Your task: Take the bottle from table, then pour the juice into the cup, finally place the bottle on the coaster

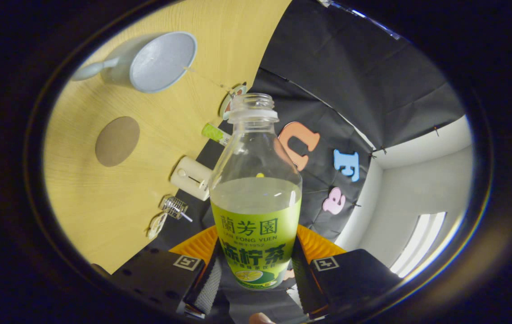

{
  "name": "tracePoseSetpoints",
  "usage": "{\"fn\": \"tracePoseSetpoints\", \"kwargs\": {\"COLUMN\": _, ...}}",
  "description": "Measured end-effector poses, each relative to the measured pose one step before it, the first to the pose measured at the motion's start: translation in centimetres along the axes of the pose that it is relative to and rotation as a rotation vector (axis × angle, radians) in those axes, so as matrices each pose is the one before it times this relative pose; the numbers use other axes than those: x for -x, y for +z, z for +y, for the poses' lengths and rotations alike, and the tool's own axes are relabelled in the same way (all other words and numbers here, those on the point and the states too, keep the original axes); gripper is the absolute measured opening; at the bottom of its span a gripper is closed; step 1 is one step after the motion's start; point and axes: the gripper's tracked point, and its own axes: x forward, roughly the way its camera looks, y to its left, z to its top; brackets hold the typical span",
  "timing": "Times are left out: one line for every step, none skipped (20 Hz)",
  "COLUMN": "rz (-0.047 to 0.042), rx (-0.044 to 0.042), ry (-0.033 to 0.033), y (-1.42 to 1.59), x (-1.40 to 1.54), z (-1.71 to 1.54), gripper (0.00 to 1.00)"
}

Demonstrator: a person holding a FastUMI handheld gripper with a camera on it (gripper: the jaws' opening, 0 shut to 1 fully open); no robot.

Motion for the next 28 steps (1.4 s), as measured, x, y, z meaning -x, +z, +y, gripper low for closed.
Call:
{"fn": "tracePoseSetpoints", "kwargs": {"rz": -0.00086, "rx": 0.00383, "ry": -0.00136, "y": 0.001, "x": 0.121, "z": -0.038, "gripper": 0.76}}
{"fn": "tracePoseSetpoints", "kwargs": {"rz": -0.00061, "rx": 0.0041, "ry": -0.00155, "y": 0.101, "x": 0.114, "z": -0.028, "gripper": 0.76}}
{"fn": "tracePoseSetpoints", "kwargs": {"rz": -0.00201, "rx": 0.00352, "ry": -0.0018, "y": 0.079, "x": 0.026, "z": -0.043, "gripper": 0.76}}
{"fn": "tracePoseSetpoints", "kwargs": {"rz": -0.00188, "rx": 0.00278, "ry": 0.00019, "y": -0.013, "x": -0.036, "z": 0.026, "gripper": 0.76}}
{"fn": "tracePoseSetpoints", "kwargs": {"rz": -0.00568, "rx": 0.00381, "ry": 0.00133, "y": 0.094, "x": 0.013, "z": -0.021, "gripper": 0.76}}
{"fn": "tracePoseSetpoints", "kwargs": {"rz": -0.00053, "rx": 0.00368, "ry": -0.00177, "y": 0.008, "x": -0.033, "z": -0.076, "gripper": 0.76}}
{"fn": "tracePoseSetpoints", "kwargs": {"rz": -0.00255, "rx": 0.00077, "ry": -0.00068, "y": 0.046, "x": 0.057, "z": -0.023, "gripper": 0.76}}
{"fn": "tracePoseSetpoints", "kwargs": {"rz": -0.00227, "rx": 0.00108, "ry": 0.00024, "y": 0.036, "x": -0.134, "z": -0.007, "gripper": 0.76}}
{"fn": "tracePoseSetpoints", "kwargs": {"rz": -0.00096, "rx": 0.00224, "ry": -0.00099, "y": 0.002, "x": 0.074, "z": 0.023, "gripper": 0.76}}
{"fn": "tracePoseSetpoints", "kwargs": {"rz": -0.00262, "rx": 0.00153, "ry": -0.00084, "y": 0.033, "x": 0.029, "z": -0.064, "gripper": 0.76}}
{"fn": "tracePoseSetpoints", "kwargs": {"rz": -0.00072, "rx": 0.00039, "ry": -0.00083, "y": -0.023, "x": -0.066, "z": 0.009, "gripper": 0.76}}
{"fn": "tracePoseSetpoints", "kwargs": {"rz": -0.00106, "rx": -0.00025, "ry": 0.00023, "y": 0.017, "x": -0.061, "z": -0.004, "gripper": 0.76}}
{"fn": "tracePoseSetpoints", "kwargs": {"rz": -0.00077, "rx": 0.0008, "ry": -0.0002, "y": -0.01, "x": -0.02, "z": -0.005, "gripper": 0.76}}
{"fn": "tracePoseSetpoints", "kwargs": {"rz": -0.0012, "rx": 0.00045, "ry": 0.00032, "y": 0.05, "x": -0.026, "z": -0.078, "gripper": 0.76}}
{"fn": "tracePoseSetpoints", "kwargs": {"rz": -0.00069, "rx": 0.00115, "ry": 0.00043, "y": -0.013, "x": -0.023, "z": -0.008, "gripper": 0.76}}
{"fn": "tracePoseSetpoints", "kwargs": {"rz": -0.00168, "rx": 0.0004, "ry": -0.00219, "y": 0.035, "x": 0.067, "z": -0.064, "gripper": 0.76}}
{"fn": "tracePoseSetpoints", "kwargs": {"rz": -0.00109, "rx": -0.00209, "ry": -0.00007, "y": -0.01, "x": 0.055, "z": 0.036, "gripper": 0.76}}
{"fn": "tracePoseSetpoints", "kwargs": {"rz": -0.00092, "rx": -0.00369, "ry": -0.0003, "y": 0.031, "x": -0.049, "z": 0.024, "gripper": 0.76}}
{"fn": "tracePoseSetpoints", "kwargs": {"rz": 0.00033, "rx": -0.00245, "ry": -0.00058, "y": -0.017, "x": 0.046, "z": 0.053, "gripper": 0.76}}
{"fn": "tracePoseSetpoints", "kwargs": {"rz": 0.00066, "rx": -0.00276, "ry": -0.00075, "y": 0.024, "x": -0.021, "z": -0.027, "gripper": 0.76}}
{"fn": "tracePoseSetpoints", "kwargs": {"rz": -0.00019, "rx": -0.00847, "ry": 0.00143, "y": 0.041, "x": -0.039, "z": 0.078, "gripper": 0.76}}
{"fn": "tracePoseSetpoints", "kwargs": {"rz": 0.00152, "rx": -0.0148, "ry": 0.0072, "y": -0.023, "x": 0.059, "z": 0.278, "gripper": 0.76}}
{"fn": "tracePoseSetpoints", "kwargs": {"rz": -0.00049, "rx": -0.01546, "ry": 0.00589, "y": 0.05, "x": 0.115, "z": 0.274, "gripper": 0.76}}
{"fn": "tracePoseSetpoints", "kwargs": {"rz": -0.00059, "rx": -0.01242, "ry": 0.00201, "y": -0.016, "x": 0.069, "z": 0.167, "gripper": 0.76}}
{"fn": "tracePoseSetpoints", "kwargs": {"rz": -0.0007, "rx": -0.01357, "ry": 0.00228, "y": 0.017, "x": 0.001, "z": 0.143, "gripper": 0.76}}
{"fn": "tracePoseSetpoints", "kwargs": {"rz": 0.00046, "rx": -0.01745, "ry": 0.01059, "y": 0.216, "x": 0.128, "z": 0.2, "gripper": 0.76}}
{"fn": "tracePoseSetpoints", "kwargs": {"rz": 0.00249, "rx": -0.02408, "ry": 0.01507, "y": 0.084, "x": 0.165, "z": 0.209, "gripper": 0.76}}
{"fn": "tracePoseSetpoints", "kwargs": {"rz": 0.00578, "rx": -0.02597, "ry": 0.01441, "y": 0.042, "x": -0.128, "z": 0.275, "gripper": 0.76}}
